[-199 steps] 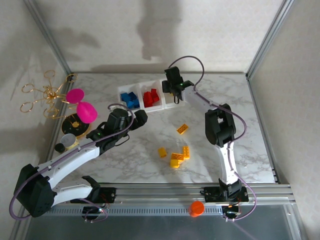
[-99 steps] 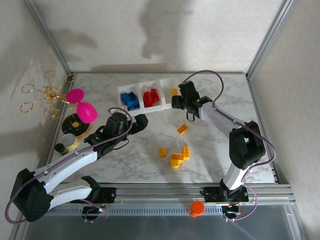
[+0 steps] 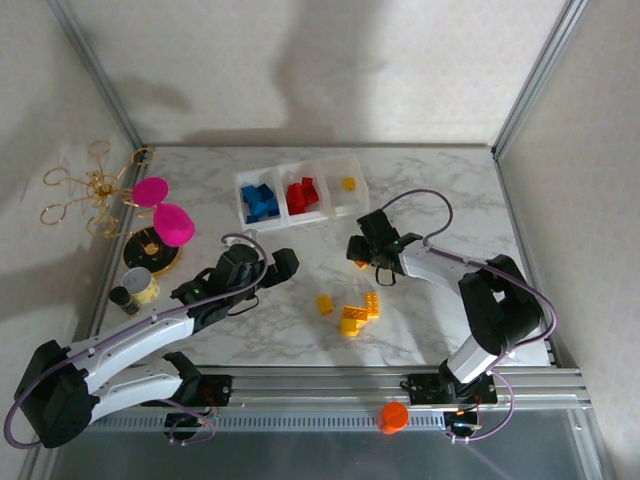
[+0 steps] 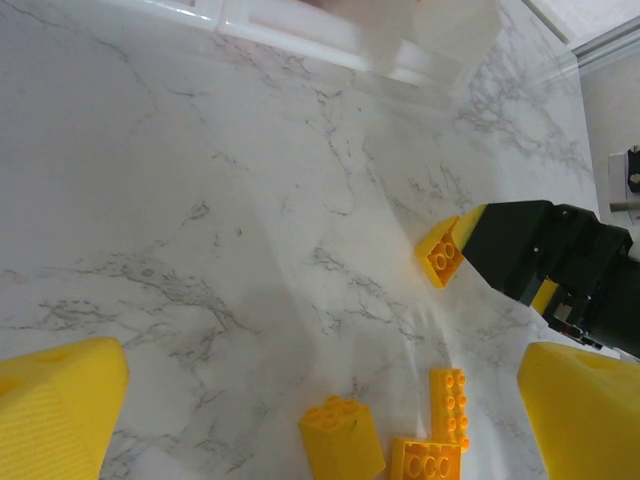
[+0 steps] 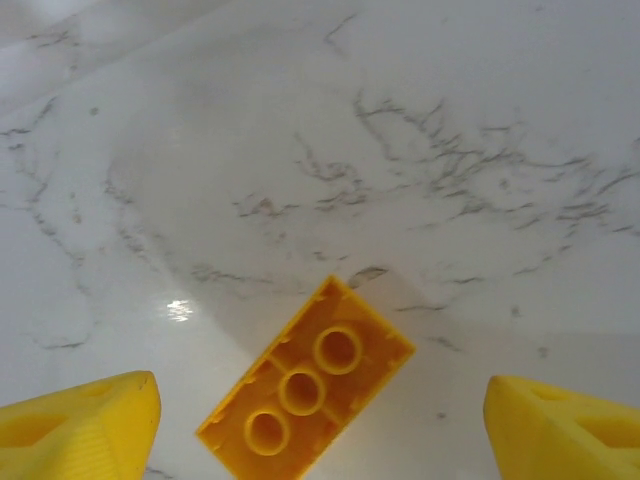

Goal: Sort the legos into containers by color
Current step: Pick up the lego from the center of the table.

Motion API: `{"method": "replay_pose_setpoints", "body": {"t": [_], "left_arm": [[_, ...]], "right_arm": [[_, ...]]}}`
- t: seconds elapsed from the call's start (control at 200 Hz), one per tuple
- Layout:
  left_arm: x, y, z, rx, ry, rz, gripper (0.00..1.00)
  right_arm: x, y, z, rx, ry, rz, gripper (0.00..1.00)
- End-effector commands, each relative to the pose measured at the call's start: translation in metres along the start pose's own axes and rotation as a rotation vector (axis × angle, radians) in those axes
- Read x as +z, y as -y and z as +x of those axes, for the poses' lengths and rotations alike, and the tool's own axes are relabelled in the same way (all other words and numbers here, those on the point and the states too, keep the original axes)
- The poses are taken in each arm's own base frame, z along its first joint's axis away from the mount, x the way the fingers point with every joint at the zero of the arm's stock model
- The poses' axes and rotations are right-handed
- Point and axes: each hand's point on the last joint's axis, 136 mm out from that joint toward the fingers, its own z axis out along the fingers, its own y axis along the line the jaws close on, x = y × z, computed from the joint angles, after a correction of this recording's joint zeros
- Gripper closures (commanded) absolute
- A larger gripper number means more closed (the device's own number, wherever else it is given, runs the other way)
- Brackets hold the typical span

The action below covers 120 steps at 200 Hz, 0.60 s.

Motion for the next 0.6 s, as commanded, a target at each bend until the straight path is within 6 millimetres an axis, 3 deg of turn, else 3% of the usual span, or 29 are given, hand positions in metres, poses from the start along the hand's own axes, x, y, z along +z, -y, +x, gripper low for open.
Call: {"method": "replay_pose_setpoints", "body": {"t": [0.0, 0.23, 0.596], "left_arm": [[-0.001, 0.004, -0.002, -0.014, 0.020, 0.016, 0.00], [0.001, 0.003, 0.000, -0.008, 0.015, 0.004, 0.00], [0.004, 0.003, 0.001, -0.004, 0.008, -0.004, 0.00]], "right_arm": [[0.011, -0.011, 0.000, 0.062, 0.023, -0.017, 0.16], [0.027, -0.018, 0.004, 0.040, 0.010, 0.016, 0.20], [0.037, -0.026, 0.000, -0.082, 0.031, 0.088, 0.39]]}}
